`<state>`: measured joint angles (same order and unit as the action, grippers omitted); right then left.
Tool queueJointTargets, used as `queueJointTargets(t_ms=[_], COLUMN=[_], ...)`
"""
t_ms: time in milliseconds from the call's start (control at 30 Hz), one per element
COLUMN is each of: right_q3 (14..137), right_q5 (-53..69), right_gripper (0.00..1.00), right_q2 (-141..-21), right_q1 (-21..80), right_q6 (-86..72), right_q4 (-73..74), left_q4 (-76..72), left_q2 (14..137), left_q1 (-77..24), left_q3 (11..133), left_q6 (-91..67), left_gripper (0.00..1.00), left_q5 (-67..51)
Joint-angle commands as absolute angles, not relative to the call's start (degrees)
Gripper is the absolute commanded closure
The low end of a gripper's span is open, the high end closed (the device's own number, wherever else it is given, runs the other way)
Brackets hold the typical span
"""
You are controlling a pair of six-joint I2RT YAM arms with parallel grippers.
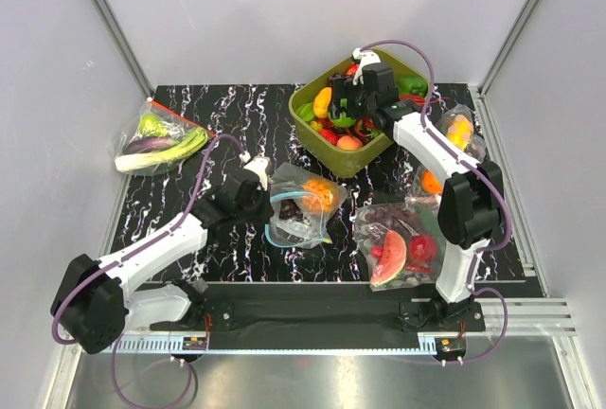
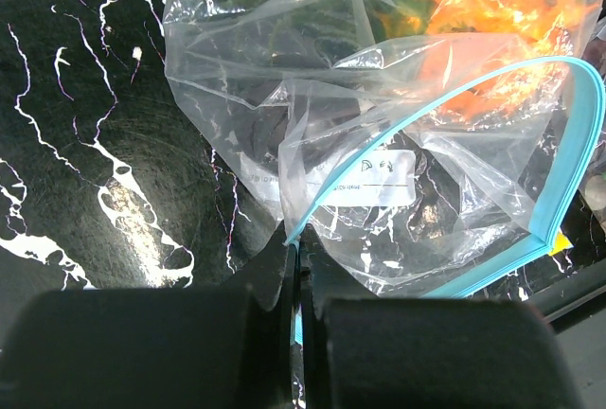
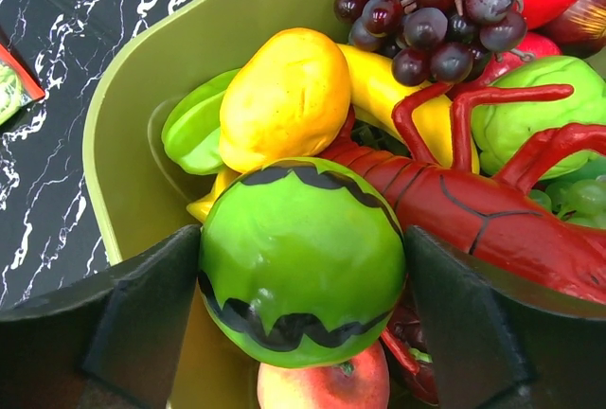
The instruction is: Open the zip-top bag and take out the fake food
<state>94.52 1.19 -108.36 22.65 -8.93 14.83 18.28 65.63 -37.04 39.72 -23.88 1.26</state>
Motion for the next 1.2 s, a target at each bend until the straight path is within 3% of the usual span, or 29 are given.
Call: queueJointTargets(t_ms=[0,333,533,667,800,933,1167], right_q3=[95.6,93.0,86.8,83.7,76.8,71.7,65.9], right_q5=[0.6,0.3,-1.6,-0.2,9.1,11.9,12.8], right_gripper=[0.03,0.00,0.02,0.08,0.25,0.36,0.40], right_q2=[-104.2,-97.9,-87.8,-85.3,-82.9,-82.1,-86.5], right_q1=[22.8,23.0,31.6,39.8,45.1,49.4,52.6], right_q6=[-8.0,-5.9,-2.4,-1.7,-5.7,-10.1,-14.4], right_q4=[14.6,15.2,14.8,17.7,16.7,16.0,12.4], left_q4=[15.3,15.7,15.6,15.8,16.1,15.8,15.6], left_q2=[66.0,64.5,63.7,63.1,62.8,63.4,64.5], left_q1=[-37.3,-37.2,-37.2,-37.3,-37.2,-37.3,-37.3], left_q3=[41.2,41.0,40.9,40.8,40.3,40.1,40.2], left_q6=[-23.4,-23.6,-23.7,-23.8,-24.2,-24.2,-24.3], left_gripper=[1.00,1.00,1.00,1.00,1.00,1.00,1.00], left_q5=[0.3,0.4,1.2,1.5,2.9,2.9,3.0])
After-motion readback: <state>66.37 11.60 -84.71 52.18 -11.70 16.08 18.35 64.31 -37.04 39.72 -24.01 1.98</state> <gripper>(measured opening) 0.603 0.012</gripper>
